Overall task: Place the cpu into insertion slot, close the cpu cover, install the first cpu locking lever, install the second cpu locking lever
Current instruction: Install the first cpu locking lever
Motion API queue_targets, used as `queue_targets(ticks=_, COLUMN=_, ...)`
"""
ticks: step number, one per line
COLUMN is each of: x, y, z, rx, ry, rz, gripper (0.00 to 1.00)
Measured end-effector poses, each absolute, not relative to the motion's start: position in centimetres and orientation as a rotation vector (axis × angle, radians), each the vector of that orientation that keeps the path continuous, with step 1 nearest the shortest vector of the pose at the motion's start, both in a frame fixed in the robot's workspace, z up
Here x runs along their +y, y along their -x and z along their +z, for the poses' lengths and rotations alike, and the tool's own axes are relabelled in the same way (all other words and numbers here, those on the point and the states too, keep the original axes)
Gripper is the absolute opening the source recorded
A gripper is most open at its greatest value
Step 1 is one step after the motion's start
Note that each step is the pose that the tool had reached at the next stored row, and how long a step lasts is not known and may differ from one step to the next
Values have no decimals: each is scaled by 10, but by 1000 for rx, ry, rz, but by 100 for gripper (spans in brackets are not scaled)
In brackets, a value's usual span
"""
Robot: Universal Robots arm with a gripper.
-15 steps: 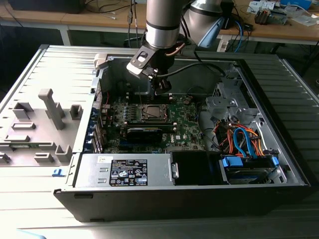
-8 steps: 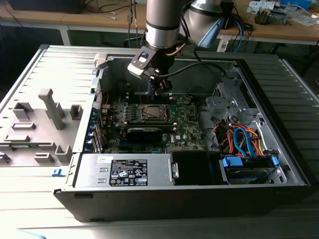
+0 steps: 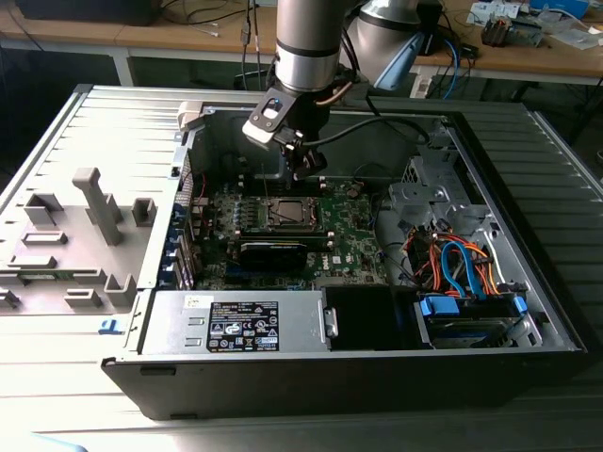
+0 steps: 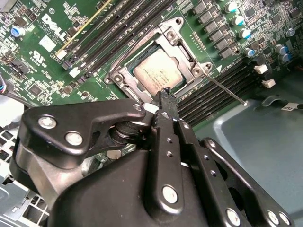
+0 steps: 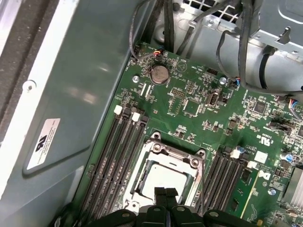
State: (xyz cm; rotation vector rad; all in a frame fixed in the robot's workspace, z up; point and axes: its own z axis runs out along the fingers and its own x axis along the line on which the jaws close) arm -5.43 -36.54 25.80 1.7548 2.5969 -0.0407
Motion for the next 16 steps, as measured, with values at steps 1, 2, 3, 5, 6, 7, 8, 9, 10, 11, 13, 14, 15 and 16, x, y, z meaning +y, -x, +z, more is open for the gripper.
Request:
queue_targets(ticks=1, x=-365, y=54, z=258, rx=2599, ry=-1752, rz=-41, gripper=11)
queue_targets(ticks=2, x=-365, y=54, z=258, rx=2603, ry=-1746, rz=-41, gripper=11)
queue_targets(ticks=3, x=-365, y=54, z=258, rx=2606, ry=-1741, rz=-41, gripper=11)
queue_targets(ticks=5, x=-365, y=54, z=258, rx=2610, ry=-1735, rz=-41, gripper=11)
queue_targets(ticks=6, x=-365, y=54, z=258, rx=2613, ry=-1730, rz=-41, gripper=11)
queue_targets(ticks=7, x=-365, y=54, z=258, rx=2618, ry=-1723, rz=-41, gripper=11)
queue_targets(ticks=8, x=-365, y=54, z=258, rx=2620, ry=-1719, rz=-40, gripper=11)
queue_targets(ticks=9, x=-365, y=54, z=258, rx=2622, ry=-1716, rz=-40, gripper=11)
queue_targets(ticks=10, x=-365, y=54, z=258, rx=2625, ry=-1711, rz=-40, gripper=11)
queue_targets(ticks=11, x=-365, y=54, z=258, rx=2627, ry=-1709, rz=-41, gripper=11)
queue_targets(ticks=13, x=-365, y=54, z=258, rx=2630, ry=-1703, rz=-40, gripper=11)
queue_targets(ticks=14, x=-365, y=54, z=258, rx=2633, ry=-1699, rz=-40, gripper=11)
queue_targets(ticks=15, x=-365, y=54, z=258, rx=2636, ry=-1695, rz=-40, gripper=11)
queue_targets(ticks=16, x=-365, y=54, z=258, rx=2639, ry=-1690, rz=-40, gripper=11)
